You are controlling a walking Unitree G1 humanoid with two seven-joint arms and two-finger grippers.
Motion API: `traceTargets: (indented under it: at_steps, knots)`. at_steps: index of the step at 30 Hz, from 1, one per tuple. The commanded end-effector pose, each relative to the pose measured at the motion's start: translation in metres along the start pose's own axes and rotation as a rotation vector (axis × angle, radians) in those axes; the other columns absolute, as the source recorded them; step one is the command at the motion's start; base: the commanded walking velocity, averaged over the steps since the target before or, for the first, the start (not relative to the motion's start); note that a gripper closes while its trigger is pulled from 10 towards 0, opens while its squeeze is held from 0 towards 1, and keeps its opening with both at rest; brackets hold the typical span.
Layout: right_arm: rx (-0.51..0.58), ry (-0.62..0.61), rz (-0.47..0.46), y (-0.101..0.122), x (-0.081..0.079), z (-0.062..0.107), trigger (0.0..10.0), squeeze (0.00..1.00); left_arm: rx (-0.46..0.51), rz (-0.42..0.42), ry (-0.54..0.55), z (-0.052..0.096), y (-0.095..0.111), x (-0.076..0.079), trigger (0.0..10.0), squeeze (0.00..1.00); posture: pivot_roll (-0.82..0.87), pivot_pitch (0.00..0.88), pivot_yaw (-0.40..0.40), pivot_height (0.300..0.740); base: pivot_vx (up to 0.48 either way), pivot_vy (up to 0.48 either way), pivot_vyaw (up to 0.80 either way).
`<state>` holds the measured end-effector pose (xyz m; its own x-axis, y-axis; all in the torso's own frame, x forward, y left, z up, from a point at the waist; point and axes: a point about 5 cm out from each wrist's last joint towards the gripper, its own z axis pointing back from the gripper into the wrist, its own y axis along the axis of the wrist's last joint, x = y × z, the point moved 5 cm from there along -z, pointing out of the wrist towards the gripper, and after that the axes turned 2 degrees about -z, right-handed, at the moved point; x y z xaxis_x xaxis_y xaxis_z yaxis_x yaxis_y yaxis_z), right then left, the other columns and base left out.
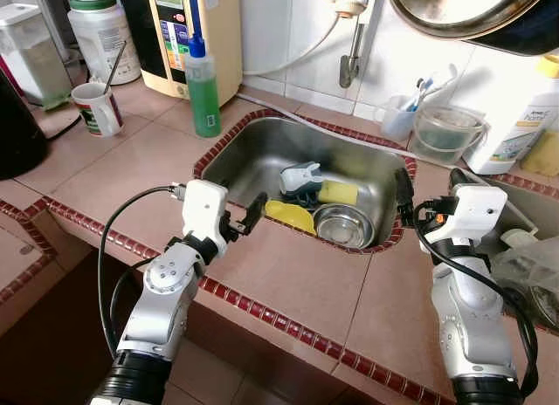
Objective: Kitchen organization
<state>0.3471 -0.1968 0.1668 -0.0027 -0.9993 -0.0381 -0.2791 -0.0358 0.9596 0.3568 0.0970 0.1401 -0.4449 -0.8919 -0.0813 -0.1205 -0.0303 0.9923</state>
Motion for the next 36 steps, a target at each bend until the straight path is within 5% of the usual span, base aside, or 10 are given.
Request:
traceTargets:
  at_steps: [1,18,36]
  knots:
    - [0.023,0.007,0.008,0.0084,-0.0015,-0.0006,10.0,0.0,0.002,-0.001,-0.006,-0.0008,0.0005,0.0005,10.0,0.0,0.01,0.0,-0.004,0.74,0.0,0.0,0.0]
    - [0.024,0.009,-0.01,0.0071,-0.004,0.002,10.0,0.0,0.021,0.012,-0.022,0.001,0.0047,0.0005,10.0,0.0,0.01,0.0,0.0,0.74,0.0,0.0,0.0]
    - [0.032,0.002,-0.011,0.0087,-0.0029,0.0005,10.0,0.0,0.021,0.008,-0.029,-0.0011,0.0061,-0.0001,10.0,0.0,0.01,0.0,0.01,0.74,-0.289,0.0,0.0]
